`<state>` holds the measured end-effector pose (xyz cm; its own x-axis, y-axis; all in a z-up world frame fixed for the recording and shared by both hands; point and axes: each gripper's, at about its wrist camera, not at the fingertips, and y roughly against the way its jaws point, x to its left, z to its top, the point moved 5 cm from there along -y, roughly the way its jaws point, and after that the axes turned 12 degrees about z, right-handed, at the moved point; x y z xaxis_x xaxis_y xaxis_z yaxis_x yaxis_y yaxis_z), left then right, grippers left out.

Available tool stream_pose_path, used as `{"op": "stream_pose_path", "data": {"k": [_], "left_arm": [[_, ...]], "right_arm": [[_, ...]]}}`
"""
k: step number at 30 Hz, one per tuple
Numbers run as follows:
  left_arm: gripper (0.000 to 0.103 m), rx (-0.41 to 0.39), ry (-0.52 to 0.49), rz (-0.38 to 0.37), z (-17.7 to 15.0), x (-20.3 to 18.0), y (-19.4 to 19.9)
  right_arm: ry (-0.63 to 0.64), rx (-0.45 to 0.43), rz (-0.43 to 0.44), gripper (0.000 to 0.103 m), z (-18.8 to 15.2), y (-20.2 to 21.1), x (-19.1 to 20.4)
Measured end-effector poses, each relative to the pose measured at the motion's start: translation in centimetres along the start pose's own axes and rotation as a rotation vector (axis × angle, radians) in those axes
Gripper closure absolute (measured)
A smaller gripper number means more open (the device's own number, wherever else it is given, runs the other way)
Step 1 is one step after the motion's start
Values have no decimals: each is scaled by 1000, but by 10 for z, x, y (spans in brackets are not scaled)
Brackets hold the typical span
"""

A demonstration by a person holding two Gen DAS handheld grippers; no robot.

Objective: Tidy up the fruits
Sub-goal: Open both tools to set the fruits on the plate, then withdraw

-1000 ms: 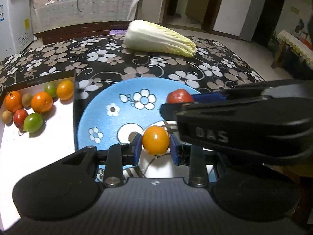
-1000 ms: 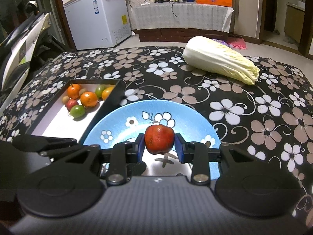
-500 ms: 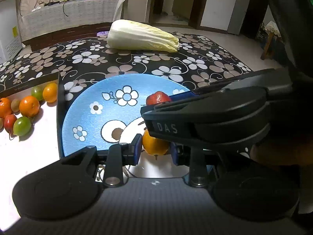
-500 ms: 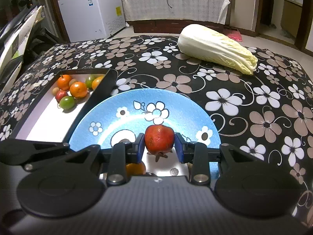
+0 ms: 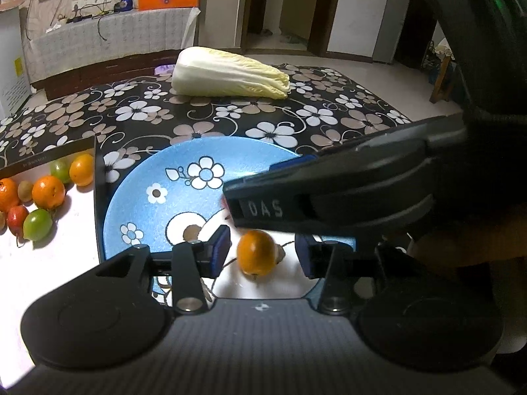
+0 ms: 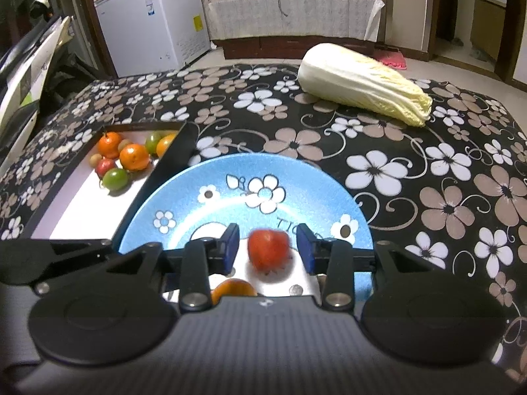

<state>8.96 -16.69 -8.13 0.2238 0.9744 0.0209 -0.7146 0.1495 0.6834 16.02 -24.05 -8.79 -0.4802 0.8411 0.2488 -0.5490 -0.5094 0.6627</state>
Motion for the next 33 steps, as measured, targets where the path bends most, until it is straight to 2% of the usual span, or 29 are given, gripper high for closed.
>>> {"op": "stream_pose_path", "data": {"k": [7, 15, 33], "left_arm": [[53, -33, 9, -8, 4, 3, 10], [53, -57, 62, 7, 8, 27, 21], [52, -52, 164, 133, 2, 105, 37]], "right_arm": [[-8, -66, 29, 61, 9, 11, 3], [14, -101, 51, 61, 17, 13, 15], [78, -106, 116, 61, 33, -11, 63]]}}
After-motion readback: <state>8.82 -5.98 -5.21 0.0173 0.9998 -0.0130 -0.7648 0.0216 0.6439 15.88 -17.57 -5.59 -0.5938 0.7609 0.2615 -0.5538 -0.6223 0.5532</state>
